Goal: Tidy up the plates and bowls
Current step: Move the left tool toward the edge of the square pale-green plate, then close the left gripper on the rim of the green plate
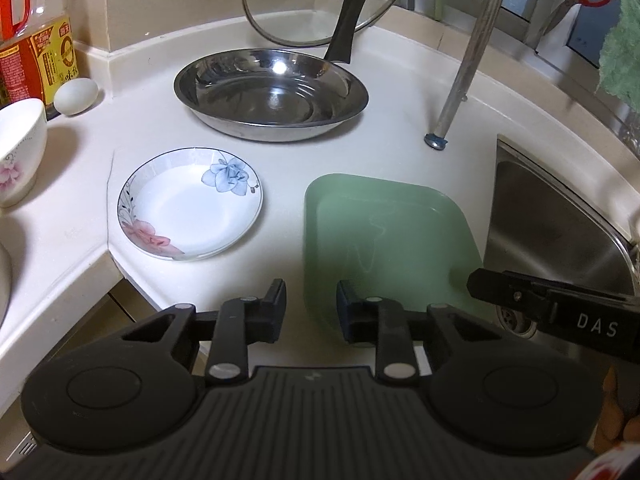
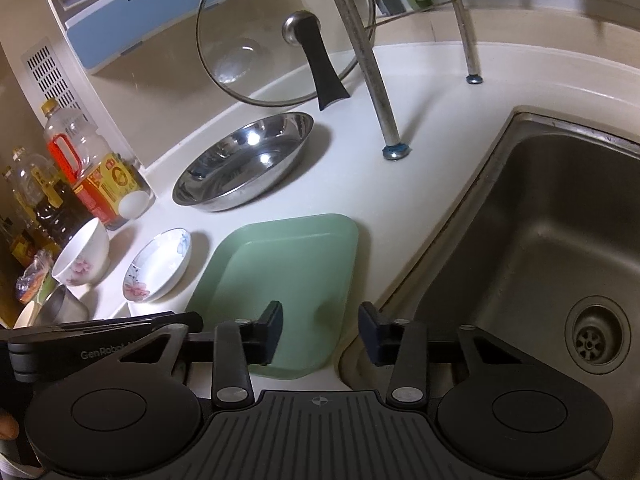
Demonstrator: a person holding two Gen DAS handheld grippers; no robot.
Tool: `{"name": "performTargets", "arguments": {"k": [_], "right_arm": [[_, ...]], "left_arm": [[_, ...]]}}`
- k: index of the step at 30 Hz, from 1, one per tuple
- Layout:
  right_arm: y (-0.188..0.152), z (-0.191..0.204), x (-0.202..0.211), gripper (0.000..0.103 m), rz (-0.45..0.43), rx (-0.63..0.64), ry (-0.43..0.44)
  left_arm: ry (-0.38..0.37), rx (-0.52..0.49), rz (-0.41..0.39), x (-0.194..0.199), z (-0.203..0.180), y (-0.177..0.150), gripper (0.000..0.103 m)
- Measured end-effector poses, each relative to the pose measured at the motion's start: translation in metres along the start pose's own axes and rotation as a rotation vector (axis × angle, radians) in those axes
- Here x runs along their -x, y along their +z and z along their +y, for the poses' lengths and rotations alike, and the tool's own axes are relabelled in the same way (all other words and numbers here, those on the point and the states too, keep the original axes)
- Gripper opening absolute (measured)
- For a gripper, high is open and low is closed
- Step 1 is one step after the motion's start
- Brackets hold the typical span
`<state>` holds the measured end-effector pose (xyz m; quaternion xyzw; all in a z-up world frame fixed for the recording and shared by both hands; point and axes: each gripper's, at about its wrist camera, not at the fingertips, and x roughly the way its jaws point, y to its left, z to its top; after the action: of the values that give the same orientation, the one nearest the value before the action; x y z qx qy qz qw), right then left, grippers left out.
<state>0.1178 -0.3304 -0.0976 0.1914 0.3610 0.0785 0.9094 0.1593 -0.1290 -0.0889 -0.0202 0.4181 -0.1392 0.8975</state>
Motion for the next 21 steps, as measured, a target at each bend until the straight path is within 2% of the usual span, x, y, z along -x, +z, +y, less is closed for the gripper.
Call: {"name": "performTargets", "arguments": {"k": [9, 12, 14, 21], "right_arm": [[0.000, -0.002, -0.009, 0.027, 0.010, 0.006, -0.006], [-0.001, -0.005, -0.011, 0.023, 0.016, 0.000, -0.006], [-0.001, -0.007, -0.012, 0.016, 0.016, -0.003, 0.001], [-0.001, -0.009, -0.011, 0.007, 0.005, 0.016, 0.002]], "left_arm": [[0.036, -0.007, -0.008, -0.008, -0.005, 0.001, 0.022], [0.046, -0.010, -0.010, -0.010, -0.007, 0.002, 0.020], [0.041, -0.008, -0.006, -0.010, -0.008, 0.002, 0.012], [0.050, -0.007, -0.011, -0.008, -0.011, -0.001, 0.011]]}}
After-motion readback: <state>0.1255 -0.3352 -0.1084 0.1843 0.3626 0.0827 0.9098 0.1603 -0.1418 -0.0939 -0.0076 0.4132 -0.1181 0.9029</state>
